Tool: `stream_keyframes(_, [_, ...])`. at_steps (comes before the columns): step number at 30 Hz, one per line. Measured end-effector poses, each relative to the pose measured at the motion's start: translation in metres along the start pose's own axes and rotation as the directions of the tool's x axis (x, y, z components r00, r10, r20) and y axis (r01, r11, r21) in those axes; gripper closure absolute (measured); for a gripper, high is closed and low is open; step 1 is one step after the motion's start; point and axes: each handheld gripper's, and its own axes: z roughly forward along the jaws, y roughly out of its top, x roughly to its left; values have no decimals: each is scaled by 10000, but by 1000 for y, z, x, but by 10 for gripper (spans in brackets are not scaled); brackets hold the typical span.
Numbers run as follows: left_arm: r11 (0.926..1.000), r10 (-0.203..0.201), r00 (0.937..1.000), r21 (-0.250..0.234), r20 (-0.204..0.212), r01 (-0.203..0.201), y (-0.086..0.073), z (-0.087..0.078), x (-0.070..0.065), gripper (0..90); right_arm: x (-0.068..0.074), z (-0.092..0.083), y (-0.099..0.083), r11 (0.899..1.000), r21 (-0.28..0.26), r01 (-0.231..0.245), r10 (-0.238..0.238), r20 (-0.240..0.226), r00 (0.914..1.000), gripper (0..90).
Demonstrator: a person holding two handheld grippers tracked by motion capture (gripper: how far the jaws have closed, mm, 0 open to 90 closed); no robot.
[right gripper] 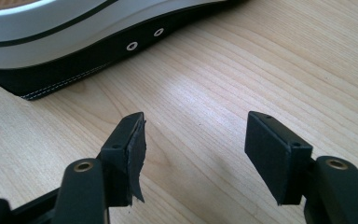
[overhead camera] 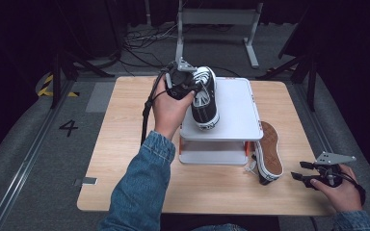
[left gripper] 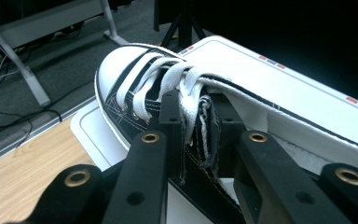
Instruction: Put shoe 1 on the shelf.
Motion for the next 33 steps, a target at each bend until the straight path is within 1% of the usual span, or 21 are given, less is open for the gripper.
stream_keyframes(1, [10000, -24, 9999, -56, 114, 24, -1, 2, -1, 784, 0, 0, 0, 10000, 5, -6, 6, -12, 10000, 397])
stream_keyframes(4, [9999, 108, 9999, 2, -45, -108, 0, 3, -4, 783, 0, 0, 0, 10000, 1, -14, 14, -3, 10000, 397])
stream_keyframes(5, [9999, 157, 9999, 66, 37, -158, 0, 3, -5, 782, 0, 0, 0, 10000, 6, -6, 6, -8, 10000, 397])
stream_keyframes(6, [9998, 184, 9998, 61, -8, -184, 0, 4, -5, 780, 1, 0, 0, 10000, 18, -3, 3, -19, 10000, 397])
stream_keyframes(9, [9997, 227, 9997, 122, 60, -228, 0, 6, -8, 777, 1, 1, 0, 10000, 26, 38, -38, -26, 10000, 397])
stream_keyframes(12, [9991, 113, 9994, 403, 328, -126, 0, 10, -11, 753, 1, 1, 0, 10000, 31, 17, -17, -32, 10000, 397])
stream_keyframes(13, [9989, 111, 9995, 458, 305, -125, 1, 13, -14, 747, 1, 1, 0, 10000, 27, 36, -36, -16, 10000, 397])
stream_keyframes(16, [9972, 373, 9992, 647, 125, -380, 3, 19, -21, 741, 1, 0, 0, 10000, 34, 32, -32, -33, 10000, 396])
stream_keyframes(18, [9957, 454, 9987, 797, 237, -472, 4, 23, -24, 728, 1, 0, 0, 10000, 32, 30, -30, -28, 10000, 396])
stream_keyframes(19, [9961, 472, 9987, 742, 210, -486, 3, 24, -25, 723, 1, 0, 0, 10000, 13, 52, -52, -17, 10000, 396])
stream_keyframes(21, [9960, 514, 9984, 713, 245, -530, 3, 25, -24, 716, 0, -1, 0, 10000, -12, 19, -19, -5, 10000, 396])
stream_keyframes(26, [9967, 502, 9970, 610, 592, -538, 1, 25, -18, 686, 0, -1, 0, 10000, -3, 28, -28, 0, 10000, 396])
stream_keyframes(27, [9953, 674, 9962, 661, 552, -710, 1, 24, -18, 690, 0, -1, 0, 10000, -5, 36, -36, -5, 10000, 396])
stream_keyframes(30, [9939, 864, 9952, 653, 452, -893, 2, 24, -18, 721, 1, -1, 1, 10000, -7, 40, -40, -2, 10000, 395])
stream_keyframes(31, [9921, 1012, 9941, 700, 389, -1038, 3, 23, -17, 726, 1, -1, 1, 10000, 0, 39, -39, 3, 10000, 394])
stream_keyframes(33, [9909, 1087, 9931, 755, 433, -1117, 4, 23, -17, 729, 1, -1, 1, 10000, 1, 46, -46, 2, 10000, 394])
